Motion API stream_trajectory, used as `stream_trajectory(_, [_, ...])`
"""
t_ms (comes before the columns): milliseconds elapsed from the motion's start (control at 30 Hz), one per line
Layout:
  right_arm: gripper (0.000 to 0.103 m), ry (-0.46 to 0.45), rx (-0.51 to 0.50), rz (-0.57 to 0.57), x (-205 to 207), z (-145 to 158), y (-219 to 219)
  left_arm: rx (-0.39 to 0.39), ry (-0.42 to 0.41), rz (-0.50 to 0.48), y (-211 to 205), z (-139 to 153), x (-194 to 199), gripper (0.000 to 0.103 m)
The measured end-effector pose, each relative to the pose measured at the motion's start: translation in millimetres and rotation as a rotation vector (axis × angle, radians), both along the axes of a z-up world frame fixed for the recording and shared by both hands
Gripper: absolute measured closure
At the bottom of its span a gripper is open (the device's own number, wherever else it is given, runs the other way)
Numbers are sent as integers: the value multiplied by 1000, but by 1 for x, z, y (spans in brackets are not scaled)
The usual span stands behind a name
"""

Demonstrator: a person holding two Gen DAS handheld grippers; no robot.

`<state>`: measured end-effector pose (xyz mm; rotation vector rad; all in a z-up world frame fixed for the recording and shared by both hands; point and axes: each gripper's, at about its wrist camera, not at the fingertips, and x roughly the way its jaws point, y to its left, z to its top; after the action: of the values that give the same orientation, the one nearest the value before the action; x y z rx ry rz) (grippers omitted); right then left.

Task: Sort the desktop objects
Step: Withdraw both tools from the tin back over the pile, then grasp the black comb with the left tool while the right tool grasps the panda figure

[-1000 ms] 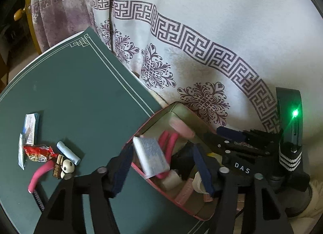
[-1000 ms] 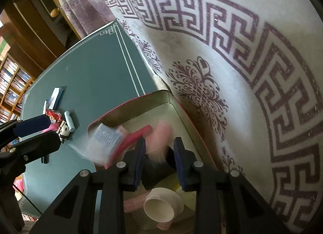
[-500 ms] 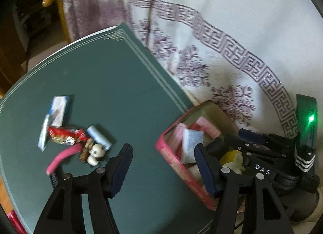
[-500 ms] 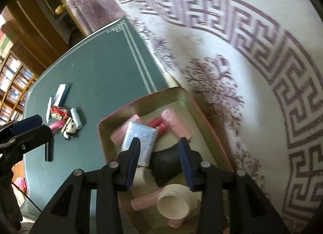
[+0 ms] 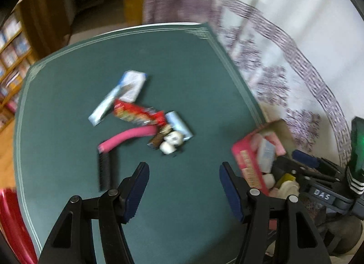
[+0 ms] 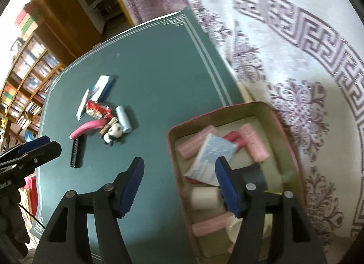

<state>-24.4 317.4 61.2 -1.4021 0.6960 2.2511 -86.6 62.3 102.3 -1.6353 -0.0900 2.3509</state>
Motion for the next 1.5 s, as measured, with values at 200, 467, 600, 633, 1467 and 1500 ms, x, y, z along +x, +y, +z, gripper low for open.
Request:
stream_trajectory(200, [34, -3, -20, 58, -18, -1, -24, 19, -9, 103, -48, -1, 11, 19])
stream_trajectory(467, [34, -8, -39, 117, -37, -3, -54, 16, -17, 166, -88, -9, 23, 19])
stream_trajectory(600, [34, -13, -54, 129, -43, -5, -65, -6, -24, 188, -106, -16, 25, 19])
stream_trajectory(633, [34, -15, -57, 130, -44, -6, -66, -10, -28, 193, -110, -19, 25, 19])
stream_trajectory(1467, [34, -120, -99, 211, -96, -40, -88, -87, -177, 165, -118, -109, -15, 19])
stream_trajectory(1500, [34, -123, -101, 215, -99, -42, -89, -87, -180, 163, -117, -111, -16, 19])
